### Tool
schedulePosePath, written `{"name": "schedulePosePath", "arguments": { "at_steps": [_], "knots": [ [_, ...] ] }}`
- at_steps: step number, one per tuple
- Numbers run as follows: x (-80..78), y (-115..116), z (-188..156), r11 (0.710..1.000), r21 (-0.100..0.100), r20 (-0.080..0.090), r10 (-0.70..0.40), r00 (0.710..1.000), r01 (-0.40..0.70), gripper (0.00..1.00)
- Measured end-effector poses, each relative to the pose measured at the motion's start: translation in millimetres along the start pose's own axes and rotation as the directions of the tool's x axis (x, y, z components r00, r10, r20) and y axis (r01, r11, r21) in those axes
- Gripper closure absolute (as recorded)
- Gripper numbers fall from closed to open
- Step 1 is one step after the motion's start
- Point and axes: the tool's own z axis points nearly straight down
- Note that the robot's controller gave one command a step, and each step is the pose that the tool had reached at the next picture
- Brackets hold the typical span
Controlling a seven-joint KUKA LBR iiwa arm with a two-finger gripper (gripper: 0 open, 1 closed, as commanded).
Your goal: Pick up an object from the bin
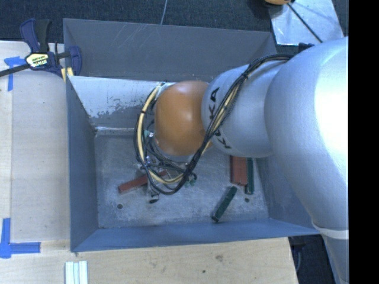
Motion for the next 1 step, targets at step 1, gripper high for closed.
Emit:
{"name": "schedulePosePath", "arguments": {
  "at_steps": [1],
  "knots": [
    [0.1,-22.2,-152.4,0.999,0.002,0.002,-0.038,0.999,0.038,1.00]
  ]
}}
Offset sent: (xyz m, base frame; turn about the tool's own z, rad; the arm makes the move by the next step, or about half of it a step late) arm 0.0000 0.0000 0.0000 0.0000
